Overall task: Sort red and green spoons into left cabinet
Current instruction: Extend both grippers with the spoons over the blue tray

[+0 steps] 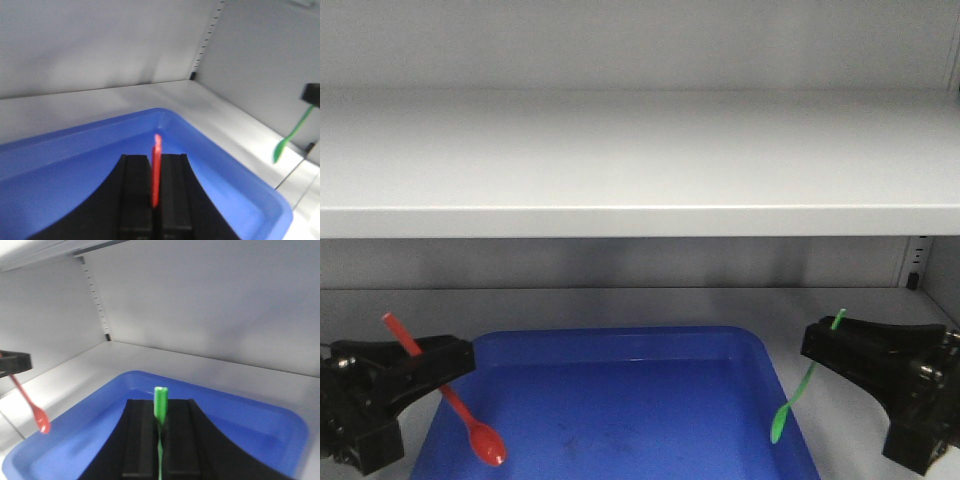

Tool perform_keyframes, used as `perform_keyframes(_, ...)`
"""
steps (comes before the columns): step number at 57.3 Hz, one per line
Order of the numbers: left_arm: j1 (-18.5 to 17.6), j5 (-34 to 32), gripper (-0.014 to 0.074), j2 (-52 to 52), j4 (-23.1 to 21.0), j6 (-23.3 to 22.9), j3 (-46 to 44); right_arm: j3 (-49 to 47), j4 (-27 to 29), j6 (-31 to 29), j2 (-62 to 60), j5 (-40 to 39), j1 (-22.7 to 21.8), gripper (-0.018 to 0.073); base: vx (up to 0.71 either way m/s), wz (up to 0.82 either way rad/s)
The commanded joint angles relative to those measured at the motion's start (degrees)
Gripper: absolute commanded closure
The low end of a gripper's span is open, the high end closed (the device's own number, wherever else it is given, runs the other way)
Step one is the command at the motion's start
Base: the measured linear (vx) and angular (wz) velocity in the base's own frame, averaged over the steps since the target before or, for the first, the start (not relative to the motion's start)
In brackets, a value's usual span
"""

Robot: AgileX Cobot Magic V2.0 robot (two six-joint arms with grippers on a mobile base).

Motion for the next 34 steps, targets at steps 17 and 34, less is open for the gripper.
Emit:
perform_keyframes(17, -0.02, 6.44, 0.0597, 5.87, -4.47, -0.46, -5.85, -4.44, 5.48, -1.56, 7.25, 7.03, 0.05, 0.0562, 0.0, 0.0)
perform_keyframes(34, -0.02, 7.62, 0.0597, 7.83, -4.51, -0.46, -5.78, -4.44, 5.43, -1.61, 11.12, 8.55, 0.05, 0.0562, 0.0, 0.0)
